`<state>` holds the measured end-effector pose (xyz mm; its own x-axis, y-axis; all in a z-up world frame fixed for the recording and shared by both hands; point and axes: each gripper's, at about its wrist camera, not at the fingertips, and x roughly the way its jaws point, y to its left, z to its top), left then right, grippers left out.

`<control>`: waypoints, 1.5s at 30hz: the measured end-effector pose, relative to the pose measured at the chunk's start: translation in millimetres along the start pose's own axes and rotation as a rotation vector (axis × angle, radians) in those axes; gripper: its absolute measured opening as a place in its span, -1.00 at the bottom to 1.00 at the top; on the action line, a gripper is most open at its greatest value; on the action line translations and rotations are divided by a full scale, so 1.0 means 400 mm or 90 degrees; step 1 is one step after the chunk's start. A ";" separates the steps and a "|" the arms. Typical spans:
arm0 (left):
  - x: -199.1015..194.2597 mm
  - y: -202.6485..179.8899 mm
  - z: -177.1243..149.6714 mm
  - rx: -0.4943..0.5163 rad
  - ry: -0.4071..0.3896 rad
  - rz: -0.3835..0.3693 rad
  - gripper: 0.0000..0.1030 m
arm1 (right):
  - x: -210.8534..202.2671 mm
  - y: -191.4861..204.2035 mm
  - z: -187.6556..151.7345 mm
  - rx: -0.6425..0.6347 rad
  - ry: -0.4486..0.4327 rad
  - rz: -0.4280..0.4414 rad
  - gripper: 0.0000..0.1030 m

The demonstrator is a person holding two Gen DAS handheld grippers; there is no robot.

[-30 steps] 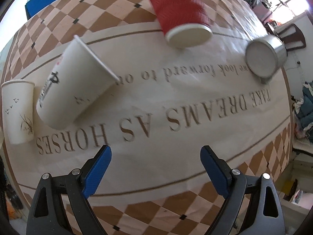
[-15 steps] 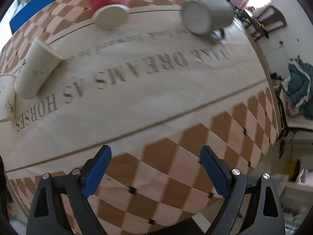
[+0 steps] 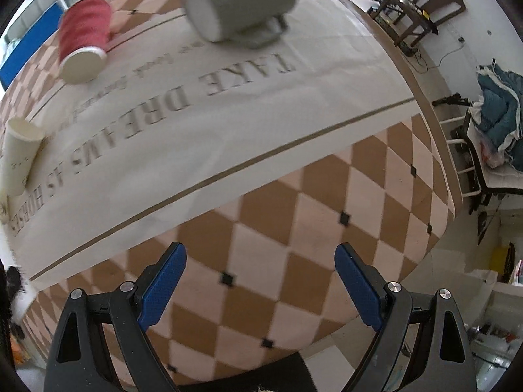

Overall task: Flip cup upright
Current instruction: 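Lift the white paper cup off the table with the left tool, then close the right tool on the white cup while the left tool releases it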

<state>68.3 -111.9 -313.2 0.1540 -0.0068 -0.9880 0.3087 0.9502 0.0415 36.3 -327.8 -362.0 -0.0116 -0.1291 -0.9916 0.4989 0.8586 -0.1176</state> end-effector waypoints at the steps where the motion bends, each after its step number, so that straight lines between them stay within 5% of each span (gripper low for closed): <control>1: 0.012 -0.028 0.008 0.013 0.007 -0.001 0.30 | 0.007 -0.019 0.010 0.002 0.001 0.000 0.82; 8: 0.098 -0.176 0.060 0.083 0.060 -0.002 0.30 | 0.054 -0.105 0.063 0.006 0.019 0.005 0.82; 20: 0.191 -0.213 0.090 0.031 0.113 -0.033 0.35 | 0.095 -0.136 0.113 -0.015 0.030 0.029 0.82; 22: 0.192 -0.208 0.090 0.024 0.099 -0.038 0.41 | 0.088 -0.114 0.112 -0.020 0.032 0.032 0.82; 25: 0.190 -0.208 0.088 0.014 0.085 -0.047 0.79 | 0.090 -0.101 0.103 -0.028 0.033 0.032 0.82; 38: 0.053 -0.087 0.061 -0.063 0.021 -0.073 0.85 | 0.068 -0.071 0.071 -0.046 0.033 0.047 0.82; 45: -0.047 0.071 0.007 -0.130 -0.019 0.009 0.85 | -0.001 -0.031 0.069 -0.088 0.023 0.090 0.82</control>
<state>76.9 -85.8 -293.0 0.1851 0.0008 -0.9827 0.1096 0.9937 0.0214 53.9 -352.2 -358.5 0.0174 0.0143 -0.9997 0.3736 0.9274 0.0198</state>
